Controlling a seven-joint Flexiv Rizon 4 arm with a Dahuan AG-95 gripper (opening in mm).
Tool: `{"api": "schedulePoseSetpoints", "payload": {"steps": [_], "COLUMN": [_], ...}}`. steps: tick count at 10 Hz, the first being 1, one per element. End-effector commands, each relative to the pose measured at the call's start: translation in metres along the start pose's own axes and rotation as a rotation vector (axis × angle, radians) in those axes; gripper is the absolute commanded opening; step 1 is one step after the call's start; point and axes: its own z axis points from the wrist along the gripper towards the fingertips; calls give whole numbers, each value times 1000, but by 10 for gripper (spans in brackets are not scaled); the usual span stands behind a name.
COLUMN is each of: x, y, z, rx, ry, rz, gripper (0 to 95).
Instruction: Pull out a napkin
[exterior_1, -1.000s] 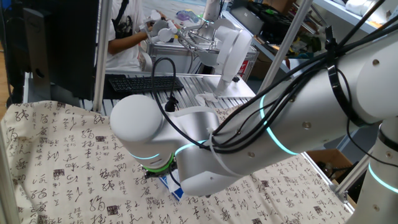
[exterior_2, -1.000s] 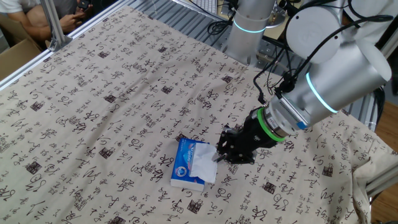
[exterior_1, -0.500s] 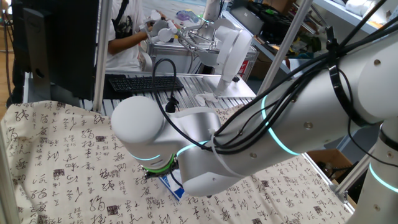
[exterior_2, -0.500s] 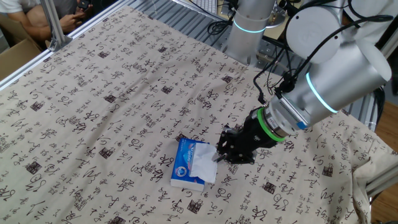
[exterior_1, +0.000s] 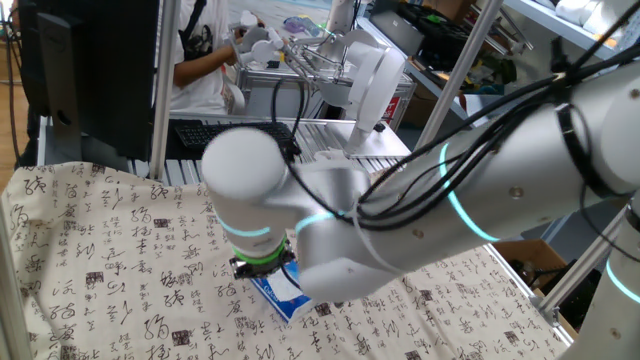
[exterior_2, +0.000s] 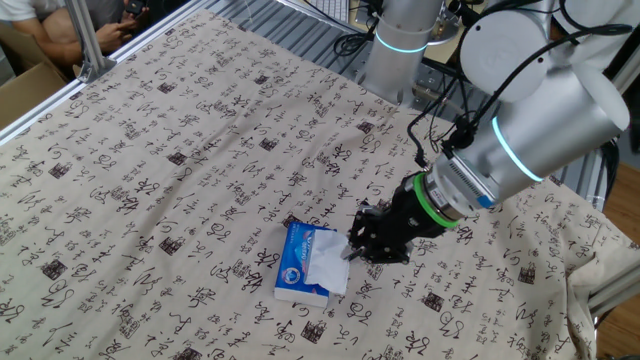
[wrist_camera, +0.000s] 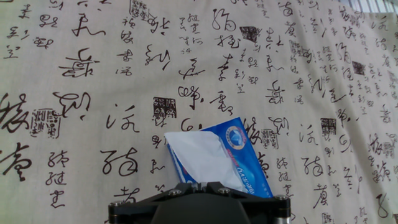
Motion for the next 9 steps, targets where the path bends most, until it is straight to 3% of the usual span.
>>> {"api": "schedulePoseSetpoints", "payload": {"steps": [1,5,7,9], "x": [-3,-3,-3,-5], "y": [6,11,9,2], "z": [-9,-28,-33,-42], "rx": [24,28,2,-57], "ry": [16,44,54,87], "rz": [4,13,15,27], "gripper": [0,0,0,0]}}
